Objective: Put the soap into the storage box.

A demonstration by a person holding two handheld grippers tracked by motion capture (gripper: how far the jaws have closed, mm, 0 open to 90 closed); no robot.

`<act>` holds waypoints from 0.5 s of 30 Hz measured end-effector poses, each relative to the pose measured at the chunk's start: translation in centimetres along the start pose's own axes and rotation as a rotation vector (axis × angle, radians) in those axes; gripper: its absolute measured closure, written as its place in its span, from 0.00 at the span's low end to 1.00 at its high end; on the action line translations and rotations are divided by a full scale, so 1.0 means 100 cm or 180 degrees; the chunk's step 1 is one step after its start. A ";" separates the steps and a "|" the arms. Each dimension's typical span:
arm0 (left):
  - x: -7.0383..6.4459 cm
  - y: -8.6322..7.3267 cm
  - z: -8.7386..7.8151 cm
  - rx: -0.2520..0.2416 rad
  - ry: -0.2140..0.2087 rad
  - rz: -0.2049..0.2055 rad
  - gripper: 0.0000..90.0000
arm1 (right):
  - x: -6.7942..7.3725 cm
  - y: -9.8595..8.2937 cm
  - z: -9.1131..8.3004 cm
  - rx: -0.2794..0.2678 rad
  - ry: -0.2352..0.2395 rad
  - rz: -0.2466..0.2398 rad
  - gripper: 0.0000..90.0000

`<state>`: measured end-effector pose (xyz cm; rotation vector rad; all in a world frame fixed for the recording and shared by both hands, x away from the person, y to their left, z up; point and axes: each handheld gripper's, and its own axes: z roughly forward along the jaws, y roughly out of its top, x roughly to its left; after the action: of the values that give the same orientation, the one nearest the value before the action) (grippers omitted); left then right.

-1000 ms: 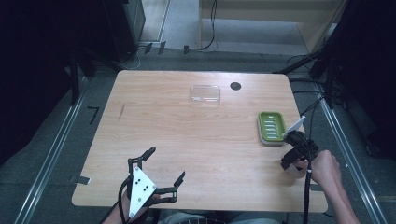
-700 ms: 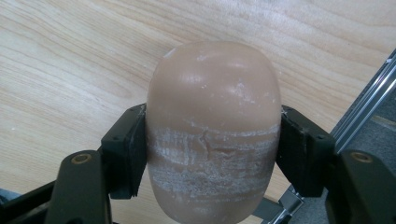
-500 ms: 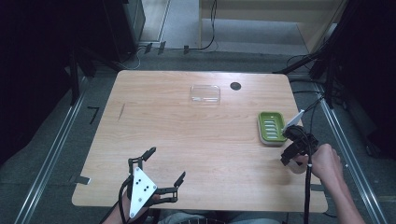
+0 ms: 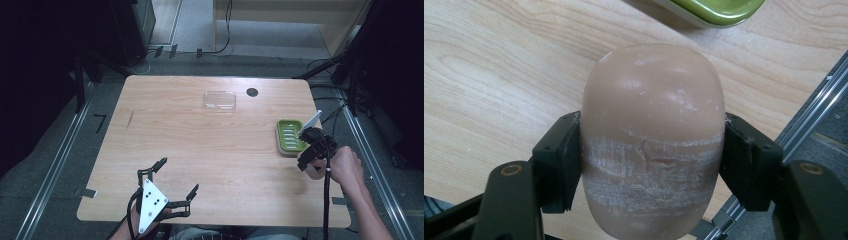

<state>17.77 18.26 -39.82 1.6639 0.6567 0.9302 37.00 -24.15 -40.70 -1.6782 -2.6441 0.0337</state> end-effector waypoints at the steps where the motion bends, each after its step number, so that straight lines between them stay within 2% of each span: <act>1: 0.000 0.000 0.000 0.0002 -0.0001 0.0003 0.00 | 0.000 0.001 -0.001 0.0008 -0.0008 0.0007 0.38; 15: 0.000 0.000 0.000 0.0010 -0.0009 0.0015 0.00 | -0.002 0.017 -0.007 -0.0007 -0.0022 0.0005 0.38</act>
<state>17.77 18.23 -39.83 1.6700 0.6531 0.9302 38.63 -23.62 -40.02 -1.6840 -2.6488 0.0365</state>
